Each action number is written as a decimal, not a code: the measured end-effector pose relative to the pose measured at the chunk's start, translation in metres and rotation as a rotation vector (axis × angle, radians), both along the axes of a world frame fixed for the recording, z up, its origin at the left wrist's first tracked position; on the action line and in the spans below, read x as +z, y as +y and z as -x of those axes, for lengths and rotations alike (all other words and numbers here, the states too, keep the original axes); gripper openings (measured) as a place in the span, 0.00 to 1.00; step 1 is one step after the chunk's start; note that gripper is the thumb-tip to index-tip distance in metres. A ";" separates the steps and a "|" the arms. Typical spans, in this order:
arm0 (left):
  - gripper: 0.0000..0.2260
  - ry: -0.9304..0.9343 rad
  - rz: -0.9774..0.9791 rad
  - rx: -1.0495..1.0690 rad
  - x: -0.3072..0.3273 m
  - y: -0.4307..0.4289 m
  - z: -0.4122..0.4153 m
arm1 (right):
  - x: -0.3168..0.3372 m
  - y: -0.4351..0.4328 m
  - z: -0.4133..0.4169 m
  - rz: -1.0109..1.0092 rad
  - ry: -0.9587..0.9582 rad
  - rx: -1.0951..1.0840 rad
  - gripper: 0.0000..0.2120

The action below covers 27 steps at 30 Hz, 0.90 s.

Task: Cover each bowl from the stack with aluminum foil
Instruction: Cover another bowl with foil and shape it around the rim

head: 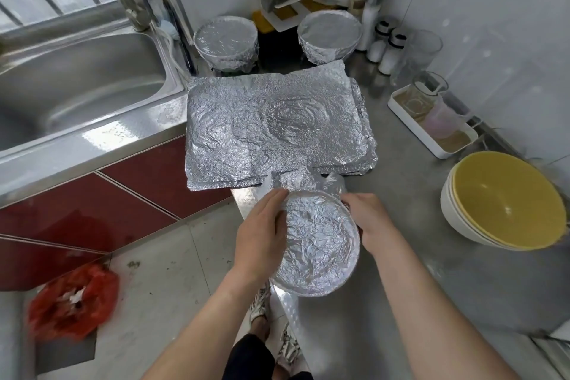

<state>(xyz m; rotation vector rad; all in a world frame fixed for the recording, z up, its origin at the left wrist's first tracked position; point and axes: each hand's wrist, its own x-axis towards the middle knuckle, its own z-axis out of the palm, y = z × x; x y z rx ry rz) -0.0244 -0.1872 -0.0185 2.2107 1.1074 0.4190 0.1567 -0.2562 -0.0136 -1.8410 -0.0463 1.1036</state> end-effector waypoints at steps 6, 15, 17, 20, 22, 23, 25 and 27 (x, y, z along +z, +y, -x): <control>0.18 -0.008 -0.010 -0.045 0.001 -0.007 -0.001 | -0.006 -0.010 0.008 -0.005 -0.081 0.013 0.09; 0.17 -0.012 -0.002 -0.055 0.002 -0.008 -0.001 | 0.000 -0.011 -0.001 -0.098 0.188 -0.036 0.08; 0.17 -0.006 -0.003 -0.058 0.001 -0.008 -0.001 | -0.001 -0.008 0.002 -0.101 0.083 -0.018 0.09; 0.17 -0.007 -0.008 -0.064 -0.001 -0.008 0.000 | 0.001 -0.005 0.007 -0.075 -0.218 0.113 0.14; 0.17 -0.005 -0.012 -0.068 -0.002 -0.008 0.000 | 0.005 -0.005 0.012 -0.083 -0.335 0.212 0.16; 0.17 -0.003 -0.013 -0.069 -0.002 -0.008 0.000 | 0.007 -0.005 0.013 -0.099 -0.384 0.259 0.16; 0.17 0.004 -0.020 -0.076 -0.003 -0.008 0.000 | 0.009 -0.006 0.017 -0.102 -0.493 0.393 0.14; 0.17 0.010 -0.028 -0.086 -0.003 -0.007 0.000 | 0.008 -0.006 0.019 -0.069 -0.623 0.515 0.16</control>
